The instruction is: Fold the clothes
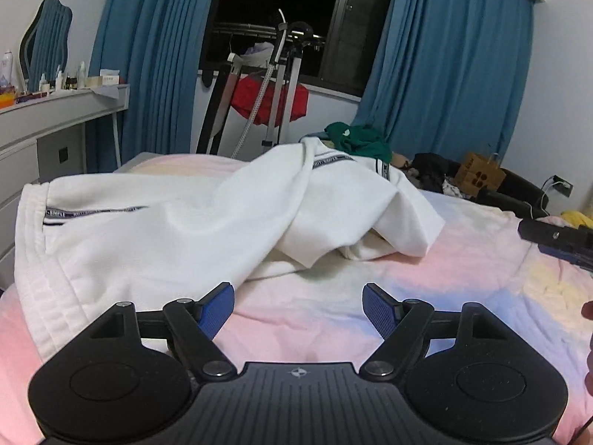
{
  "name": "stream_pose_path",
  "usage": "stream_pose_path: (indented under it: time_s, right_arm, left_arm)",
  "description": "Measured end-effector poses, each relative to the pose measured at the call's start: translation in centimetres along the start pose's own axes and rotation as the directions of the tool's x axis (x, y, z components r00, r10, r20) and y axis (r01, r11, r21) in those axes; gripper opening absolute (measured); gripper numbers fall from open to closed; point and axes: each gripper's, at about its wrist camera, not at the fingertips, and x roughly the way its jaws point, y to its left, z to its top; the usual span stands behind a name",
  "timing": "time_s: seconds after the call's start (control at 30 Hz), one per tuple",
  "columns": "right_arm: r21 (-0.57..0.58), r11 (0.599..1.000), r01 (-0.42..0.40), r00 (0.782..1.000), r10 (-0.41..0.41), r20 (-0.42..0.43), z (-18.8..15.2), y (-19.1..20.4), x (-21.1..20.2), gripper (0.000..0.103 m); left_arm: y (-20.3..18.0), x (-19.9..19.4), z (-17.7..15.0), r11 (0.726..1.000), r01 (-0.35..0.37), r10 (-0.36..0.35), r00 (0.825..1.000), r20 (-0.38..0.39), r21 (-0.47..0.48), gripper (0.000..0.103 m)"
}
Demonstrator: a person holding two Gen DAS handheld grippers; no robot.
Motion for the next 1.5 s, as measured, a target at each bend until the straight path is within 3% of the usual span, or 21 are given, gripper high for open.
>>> stream_pose_path:
  time_s: [0.17, 0.3, 0.43, 0.73, 0.97, 1.1, 1.17, 1.3, 1.37, 1.5]
  right_arm:
    - [0.036, 0.999, 0.031, 0.999, -0.031, -0.018, -0.3, -0.7, -0.4, 0.088]
    - [0.105, 0.994, 0.010, 1.000, -0.007, -0.028, -0.6, -1.5, -1.3, 0.088]
    - [0.060, 0.997, 0.043, 0.999, -0.043, -0.004, -0.5, -0.8, -1.9, 0.088]
    - [0.033, 0.999, -0.024, 1.000, 0.024, 0.009, -0.7, -0.3, -2.9, 0.088]
    - [0.078, 0.997, -0.006, 1.000, 0.008, -0.019, -0.8, -1.1, -2.5, 0.088]
    - [0.165, 0.986, -0.024, 0.999, 0.027, -0.017, -0.8, -2.3, -2.2, 0.088]
    - [0.188, 0.982, -0.015, 1.000, 0.017, -0.006, -0.9, -2.8, -2.1, 0.088]
    - [0.118, 0.991, 0.065, 0.997, -0.070, 0.040, -1.1, -2.9, -1.4, 0.088]
    - [0.157, 0.987, 0.037, 0.999, -0.042, 0.029, -1.6, -3.7, -0.5, 0.088]
    - [0.210, 0.977, 0.037, 0.999, -0.032, -0.028, -2.3, -4.9, 1.9, 0.088]
  left_arm:
    - [-0.8, -0.5, -0.3, 0.999, 0.006, -0.006, 1.000, 0.014, 0.049, 0.078]
    - [-0.7, -1.0, -0.5, 0.998, -0.007, 0.005, 1.000, 0.031, 0.069, 0.081]
    - [-0.4, -1.5, 0.0, 0.998, -0.018, 0.016, 0.999, 0.033, 0.068, 0.083]
    - [0.3, 1.1, 3.2, 0.987, -0.133, 0.134, 0.991, -0.003, 0.096, 0.084]
    - [0.1, 6.6, 9.6, 0.987, -0.163, 0.162, 0.986, -0.032, -0.018, 0.084]
    - [-0.6, 11.2, 13.7, 0.985, -0.156, 0.156, 0.988, -0.017, -0.067, 0.084]
    - [-1.3, 14.0, 15.3, 0.986, -0.154, 0.154, 0.988, -0.010, -0.059, 0.083]
    - [-2.5, 19.8, 17.4, 0.985, -0.170, 0.170, 0.985, -0.032, -0.013, 0.077]
    - [-3.1, 22.5, 17.9, 0.981, -0.193, 0.195, 0.979, -0.054, 0.029, 0.071]
    - [-4.4, 26.7, 18.3, 0.968, -0.214, 0.224, 0.972, -0.067, 0.132, 0.070]
